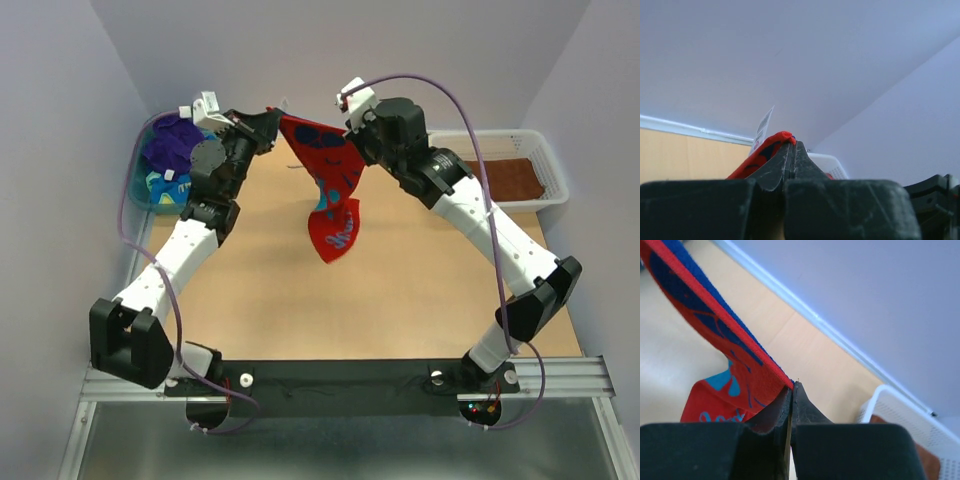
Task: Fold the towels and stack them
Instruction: Flatten out the crumpled towel
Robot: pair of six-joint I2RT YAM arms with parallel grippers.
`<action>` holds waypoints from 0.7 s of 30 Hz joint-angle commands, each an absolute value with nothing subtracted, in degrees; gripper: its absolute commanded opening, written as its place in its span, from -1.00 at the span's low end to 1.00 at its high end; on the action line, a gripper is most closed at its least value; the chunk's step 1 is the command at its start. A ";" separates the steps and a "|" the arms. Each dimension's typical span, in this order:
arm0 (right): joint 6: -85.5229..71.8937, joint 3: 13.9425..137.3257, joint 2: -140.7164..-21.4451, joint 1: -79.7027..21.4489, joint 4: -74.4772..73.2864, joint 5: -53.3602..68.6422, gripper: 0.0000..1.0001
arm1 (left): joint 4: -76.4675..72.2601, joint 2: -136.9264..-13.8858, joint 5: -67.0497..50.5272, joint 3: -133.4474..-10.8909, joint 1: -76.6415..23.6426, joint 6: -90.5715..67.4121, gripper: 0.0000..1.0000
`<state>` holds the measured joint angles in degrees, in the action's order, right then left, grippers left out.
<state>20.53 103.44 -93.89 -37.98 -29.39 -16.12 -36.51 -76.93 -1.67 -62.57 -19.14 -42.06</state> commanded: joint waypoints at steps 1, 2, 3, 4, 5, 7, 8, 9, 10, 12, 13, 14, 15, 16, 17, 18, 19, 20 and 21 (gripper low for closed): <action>26.62 110.03 -92.11 -37.27 -31.82 -23.38 -0.99 | -30.69 -69.54 2.55 -70.56 -17.67 -30.34 -1.00; 26.89 110.65 -90.46 -37.27 -31.82 -22.25 -0.99 | -29.80 -68.56 2.29 -71.27 -17.75 -29.80 -1.00; 27.16 110.92 -89.31 -37.27 -31.82 -21.28 -0.99 | -28.92 -67.51 1.85 -71.98 -17.75 -29.27 -1.00; 27.77 110.66 -88.08 -37.35 -31.82 -19.96 -0.99 | -27.87 -65.15 1.67 -72.68 -17.93 -28.66 -1.00; 27.95 110.13 -86.41 -37.27 -31.90 -18.47 -0.99 | -27.43 -64.00 1.76 -72.95 -18.19 -28.39 -1.00; 27.86 108.21 -81.93 -37.27 -31.90 -13.55 -0.99 | -25.85 -60.58 2.11 -73.30 -18.80 -27.60 -1.00; 27.77 107.41 -80.35 -37.35 -31.90 -11.88 -0.99 | -25.58 -59.51 2.37 -73.21 -19.07 -27.51 -1.00; 27.60 106.53 -77.37 -37.35 -31.99 -8.73 -0.99 | -25.23 -58.46 2.55 -72.95 -19.33 -27.42 -1.00; 27.25 105.13 -75.95 -37.27 -32.08 -7.14 -0.99 | -24.44 -56.53 2.37 -72.86 -19.51 -27.60 -1.00; 26.72 103.72 -73.40 -37.35 -32.34 -3.70 -0.99 | -23.56 -54.94 2.28 -72.60 -20.39 -27.60 -1.00; 26.54 103.19 -72.34 -37.35 -32.60 -2.73 -0.99 | -22.86 -54.24 2.46 -72.68 -20.74 -27.68 -1.00; 26.11 102.49 -70.42 -37.35 -33.30 -1.68 -0.99 | -21.20 -53.10 2.46 -72.86 -21.35 -27.95 -1.00; 25.93 102.39 -69.70 -37.35 -33.66 -0.36 -0.99 | -20.57 -52.39 2.46 -72.77 -21.71 -28.21 -1.00; 25.67 102.39 -69.09 -37.35 -34.10 0.78 -0.99 | -20.13 -51.95 2.55 -72.60 -21.97 -28.56 -1.00; 25.14 102.74 -68.21 -37.35 -34.88 2.01 -0.99 | -19.34 -50.81 2.55 -72.25 -22.23 -28.91 -1.00; 24.79 102.92 -68.12 -37.35 -35.24 2.63 -0.99 | -18.99 -50.37 2.46 -72.07 -22.32 -29.26 -1.00; 24.52 103.18 -68.03 -37.27 -35.51 3.33 -0.99 | -18.46 -50.01 2.46 -72.07 -22.32 -29.62 -1.00; 24.00 103.36 -68.03 -37.35 -36.03 3.43 -0.99 | -17.15 -49.66 2.55 -72.33 -22.41 -29.71 -1.00; 23.91 103.88 -68.46 -37.27 -36.12 2.82 -0.99 | -16.62 -49.57 2.64 -72.42 -22.33 -29.88 -1.00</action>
<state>24.16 102.65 -70.61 -39.90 -31.38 9.32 -15.97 -52.60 -9.06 -69.38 -25.23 -32.29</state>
